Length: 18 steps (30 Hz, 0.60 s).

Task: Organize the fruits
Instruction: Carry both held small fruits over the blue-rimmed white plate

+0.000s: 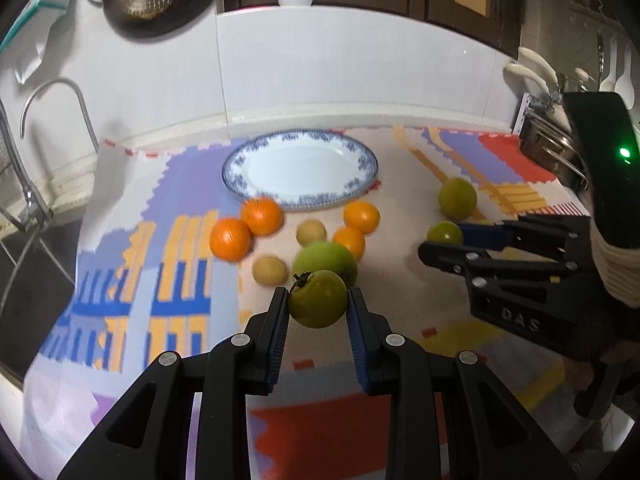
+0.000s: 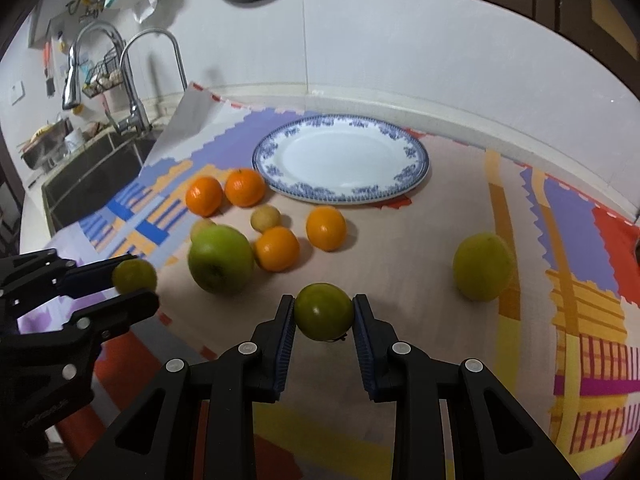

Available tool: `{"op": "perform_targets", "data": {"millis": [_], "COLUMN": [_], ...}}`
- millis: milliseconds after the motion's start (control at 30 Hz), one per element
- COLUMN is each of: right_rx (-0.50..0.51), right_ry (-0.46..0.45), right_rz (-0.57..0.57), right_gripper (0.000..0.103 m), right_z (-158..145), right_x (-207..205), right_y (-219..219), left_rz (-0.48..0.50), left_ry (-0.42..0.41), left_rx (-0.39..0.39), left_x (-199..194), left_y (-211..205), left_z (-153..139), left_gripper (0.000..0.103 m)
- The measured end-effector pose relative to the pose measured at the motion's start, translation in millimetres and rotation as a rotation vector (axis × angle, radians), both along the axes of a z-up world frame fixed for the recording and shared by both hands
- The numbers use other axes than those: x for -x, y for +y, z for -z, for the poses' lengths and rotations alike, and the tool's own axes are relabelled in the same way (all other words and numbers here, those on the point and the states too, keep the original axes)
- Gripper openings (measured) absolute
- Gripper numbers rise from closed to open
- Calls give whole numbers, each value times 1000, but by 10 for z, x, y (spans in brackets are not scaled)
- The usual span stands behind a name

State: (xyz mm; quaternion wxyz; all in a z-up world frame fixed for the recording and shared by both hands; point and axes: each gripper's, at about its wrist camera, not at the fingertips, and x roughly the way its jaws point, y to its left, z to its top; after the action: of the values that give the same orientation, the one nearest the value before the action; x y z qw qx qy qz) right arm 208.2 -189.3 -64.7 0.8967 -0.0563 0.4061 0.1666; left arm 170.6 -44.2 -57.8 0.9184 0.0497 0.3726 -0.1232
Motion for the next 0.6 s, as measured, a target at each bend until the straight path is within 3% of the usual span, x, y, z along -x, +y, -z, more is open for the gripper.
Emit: {"op": "perform_targets", "data": {"millis": [300,600], "right_rx": [-31,-42], "right_ry": [-80,-137], "right_rz": [57,118], "right_gripper": [30,30], "right_z": [-335,-596], "right_x": [-75,-469], "right_y": [78,102], "left_rz": [58,105], "left_ry": [-81,-116], "left_rx": [12,33], "left_x": [-341,-868], "left_y": [94,147], "left_z": [-334,-492], "left_gripper": [29,29]}}
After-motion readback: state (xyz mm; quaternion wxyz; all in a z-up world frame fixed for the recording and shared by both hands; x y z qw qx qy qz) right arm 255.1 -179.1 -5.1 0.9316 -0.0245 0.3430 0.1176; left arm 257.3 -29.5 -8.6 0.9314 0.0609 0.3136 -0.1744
